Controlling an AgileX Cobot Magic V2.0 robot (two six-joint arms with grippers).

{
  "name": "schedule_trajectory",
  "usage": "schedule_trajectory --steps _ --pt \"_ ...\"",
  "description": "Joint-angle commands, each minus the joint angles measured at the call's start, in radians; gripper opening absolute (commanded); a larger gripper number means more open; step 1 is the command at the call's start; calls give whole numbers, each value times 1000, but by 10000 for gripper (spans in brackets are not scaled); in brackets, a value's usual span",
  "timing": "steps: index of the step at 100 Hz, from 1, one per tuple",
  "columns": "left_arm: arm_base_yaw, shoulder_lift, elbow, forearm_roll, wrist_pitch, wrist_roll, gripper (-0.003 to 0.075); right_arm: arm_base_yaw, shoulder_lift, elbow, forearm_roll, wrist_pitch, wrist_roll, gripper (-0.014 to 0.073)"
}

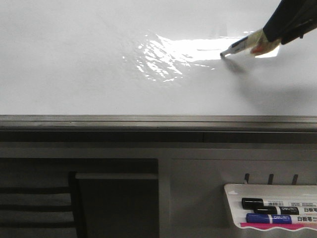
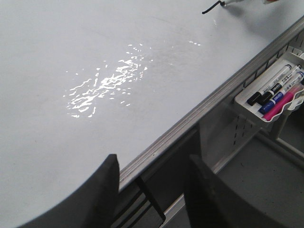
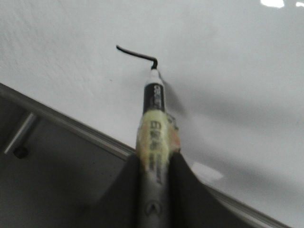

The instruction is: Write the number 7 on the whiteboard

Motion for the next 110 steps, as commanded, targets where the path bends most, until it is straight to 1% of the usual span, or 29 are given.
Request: schedule_trajectory --steps 1,19,31,40,56,61,68,73,80,87,94,104,110 --pt "3 -4 -29 -27 -71 -14 293 26 -13 27 -11 -54 -6 -64" --pt "3 -4 -29 -27 -71 -14 293 42 -13 44 -11 -80 -6 -64" --pt "3 -4 -29 -27 -71 -14 293 42 -23 17 6 -67 -8 -64" --pt "3 -4 -37 -27 -54 3 293 58 -55 -20 24 -30 -27 -64" --pt "-1 42 -104 -35 68 79 293 95 -131 -100 24 94 -45 -64" --pt "-13 69 -130 -53 113 114 293 102 -149 -126 24 150 -100 -64" --pt "-41 118 -169 -74 190 161 293 118 -172 -152 24 233 -217 -64" --pt "-68 155 -192 -78 232 183 293 132 -187 -162 24 297 -341 -64" --pt "-119 206 -215 -81 246 209 293 154 -205 -164 25 355 -501 -64" --pt "-181 254 -233 -81 236 244 293 177 -211 -162 26 385 -636 -64" --pt "-248 301 -250 -81 207 275 293 193 -211 -162 26 395 -708 -64" --pt "-345 359 -268 -81 128 285 293 211 -205 -162 28 391 -730 -64" --pt "-386 390 -279 -77 78 287 293 211 -205 -162 31 389 -730 -64"
